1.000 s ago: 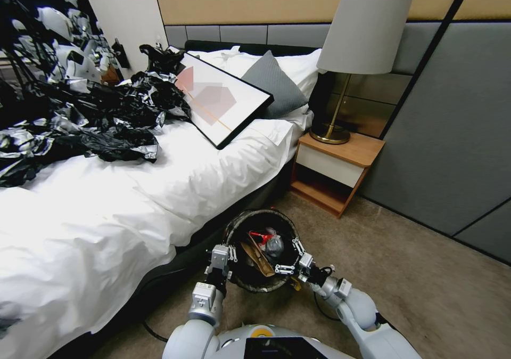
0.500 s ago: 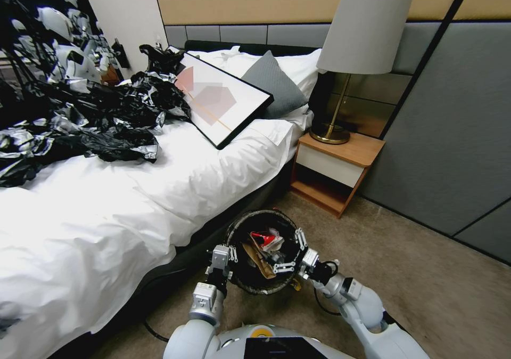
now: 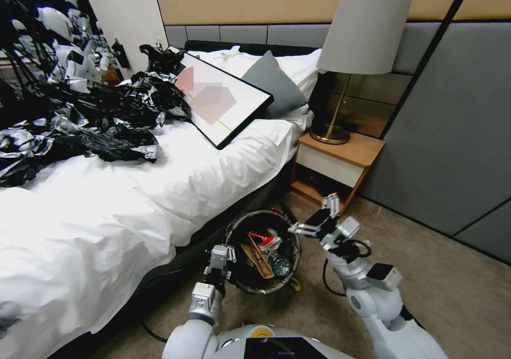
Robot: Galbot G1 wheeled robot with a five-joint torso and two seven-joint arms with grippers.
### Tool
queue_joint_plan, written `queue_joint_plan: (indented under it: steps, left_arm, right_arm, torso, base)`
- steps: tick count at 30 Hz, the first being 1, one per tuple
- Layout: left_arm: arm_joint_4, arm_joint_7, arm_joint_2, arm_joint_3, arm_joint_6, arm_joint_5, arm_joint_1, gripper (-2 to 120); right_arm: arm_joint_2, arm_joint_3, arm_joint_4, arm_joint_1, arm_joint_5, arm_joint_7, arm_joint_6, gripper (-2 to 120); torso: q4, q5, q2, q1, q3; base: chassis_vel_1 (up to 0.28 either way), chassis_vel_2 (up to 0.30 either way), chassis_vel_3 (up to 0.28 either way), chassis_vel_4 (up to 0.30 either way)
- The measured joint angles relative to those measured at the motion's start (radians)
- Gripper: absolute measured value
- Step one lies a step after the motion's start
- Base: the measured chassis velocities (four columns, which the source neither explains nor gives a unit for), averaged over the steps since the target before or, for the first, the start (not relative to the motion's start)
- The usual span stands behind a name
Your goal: Pick up the trash bin, then pick up the garbage from the floor and place it into the trash bin.
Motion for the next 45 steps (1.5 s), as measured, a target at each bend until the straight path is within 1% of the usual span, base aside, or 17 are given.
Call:
queue_joint_plan:
  steps: [2, 3, 4, 6, 7, 8, 9, 10, 11, 14, 20, 31, 36, 41, 42, 43, 45]
  left_arm:
    - [-0.002, 0.000, 0.000, -0.008, 0.000, -0.005, -0.001, 0]
    - [-0.004, 0.000, 0.000, -0.018, 0.000, -0.013, -0.002, 0]
    - [-0.004, 0.000, 0.000, -0.018, 0.000, -0.013, -0.002, 0]
    - [-0.005, 0.000, 0.000, -0.027, 0.000, -0.022, -0.005, 0]
    - [-0.006, 0.000, 0.000, -0.034, 0.000, -0.029, -0.007, 0]
    - [-0.006, 0.000, 0.000, -0.034, 0.000, -0.029, -0.007, 0]
    - [-0.006, 0.000, 0.000, -0.038, 0.000, -0.033, -0.009, 0]
    - [-0.007, 0.000, 0.001, -0.044, 0.001, -0.038, -0.010, 0]
    - [-0.007, 0.000, 0.001, -0.044, 0.001, -0.038, -0.010, 0]
    - [-0.008, 0.000, 0.001, -0.046, 0.001, -0.041, -0.009, 0]
    - [-0.015, 0.000, 0.001, -0.047, 0.002, -0.041, -0.002, 0]
    - [-0.028, 0.001, 0.000, -0.054, 0.003, -0.039, 0.005, 0]
    - [-0.028, 0.001, -0.001, -0.052, 0.003, -0.039, 0.004, 0]
    - [-0.031, 0.002, 0.001, -0.056, 0.004, -0.038, 0.004, 0]
    - [-0.032, 0.003, 0.002, -0.060, 0.004, -0.039, 0.004, 0]
    - [-0.032, 0.003, 0.002, -0.060, 0.004, -0.039, 0.004, 0]
    - [-0.033, 0.003, 0.003, -0.064, 0.004, -0.040, 0.003, 0]
  right_arm:
    - [0.021, 0.029, -0.008, -0.018, -0.032, 0.028, 0.012, 100]
    - [0.049, 0.066, -0.026, -0.050, -0.091, 0.070, 0.023, 100]
    - [0.049, 0.066, -0.026, -0.050, -0.091, 0.070, 0.023, 100]
    - [0.074, 0.092, -0.050, -0.088, -0.134, 0.108, 0.036, 100]
    - [0.090, 0.105, -0.065, -0.113, -0.151, 0.128, 0.045, 100]
    - [0.090, 0.105, -0.065, -0.113, -0.151, 0.128, 0.045, 100]
    - [0.102, 0.111, -0.077, -0.131, -0.161, 0.140, 0.054, 100]
    - [0.124, 0.116, -0.099, -0.152, -0.174, 0.153, 0.073, 100]
    - [0.124, 0.116, -0.099, -0.152, -0.174, 0.153, 0.073, 100]
    - [0.163, 0.114, -0.144, -0.177, -0.193, 0.156, 0.111, 100]
    - [0.182, 0.100, -0.201, -0.176, -0.194, 0.156, 0.136, 100]
    - [0.177, 0.090, -0.218, -0.169, -0.191, 0.139, 0.147, 100]
    - [0.155, 0.092, -0.234, -0.149, -0.186, 0.127, 0.133, 100]
    - [0.101, 0.088, -0.286, -0.110, -0.156, 0.094, 0.079, 100]
    - [0.067, 0.079, -0.331, -0.089, -0.149, 0.065, 0.049, 100]
    - [0.067, 0.079, -0.331, -0.089, -0.149, 0.065, 0.049, 100]
    - [0.020, 0.057, -0.395, -0.062, -0.149, 0.040, 0.013, 100]
  torso:
    - [0.0000, -0.0001, 0.000, 0.000, 0.000]
    - [0.0001, 0.0001, 0.000, 0.000, 0.000]
    - [0.0001, 0.0001, 0.000, 0.000, 0.000]
    - [-0.0004, 0.0001, 0.000, 0.000, 0.000]
    - [-0.0002, 0.0001, 0.000, 0.000, 0.000]
    - [-0.0002, 0.0001, 0.000, 0.000, 0.000]
    - [-0.0005, 0.0000, 0.000, 0.000, 0.000]
    - [-0.0002, 0.0000, 0.000, 0.000, 0.000]
    - [-0.0002, 0.0000, 0.000, 0.000, 0.000]
    - [-0.0001, -0.0001, 0.000, 0.000, 0.000]
    - [0.0000, 0.0000, 0.000, 0.000, 0.000]
    - [0.0000, 0.0000, 0.000, 0.000, 0.000]
    - [-0.0001, 0.0000, 0.000, 0.000, 0.000]
    - [0.0000, 0.0000, 0.000, 0.000, 0.000]
    - [-0.0002, 0.0000, 0.000, 0.000, 0.000]
    - [-0.0002, 0.0000, 0.000, 0.000, 0.000]
    - [0.0000, 0.0003, 0.000, 0.000, 0.000]
  base:
    - [0.000, 0.000, 0.000, 0.000]
    - [0.000, 0.000, 0.000, 0.000]
    - [0.000, 0.000, 0.000, 0.000]
    - [0.000, 0.000, 0.000, 0.000]
    - [0.000, 0.000, 0.000, 0.000]
    - [0.000, 0.000, 0.000, 0.000]
    - [0.000, 0.000, 0.000, 0.000]
    - [0.000, 0.000, 0.000, 0.000]
    - [0.000, 0.000, 0.000, 0.000]
    - [0.000, 0.000, 0.000, 0.000]
    - [0.000, 0.000, 0.000, 0.000]
    - [0.000, 0.000, 0.000, 0.000]
    - [0.000, 0.000, 0.000, 0.000]
    - [0.000, 0.000, 0.000, 0.000]
    - [0.000, 0.000, 0.000, 0.000]
    - [0.000, 0.000, 0.000, 0.000]
    - [0.000, 0.000, 0.000, 0.000]
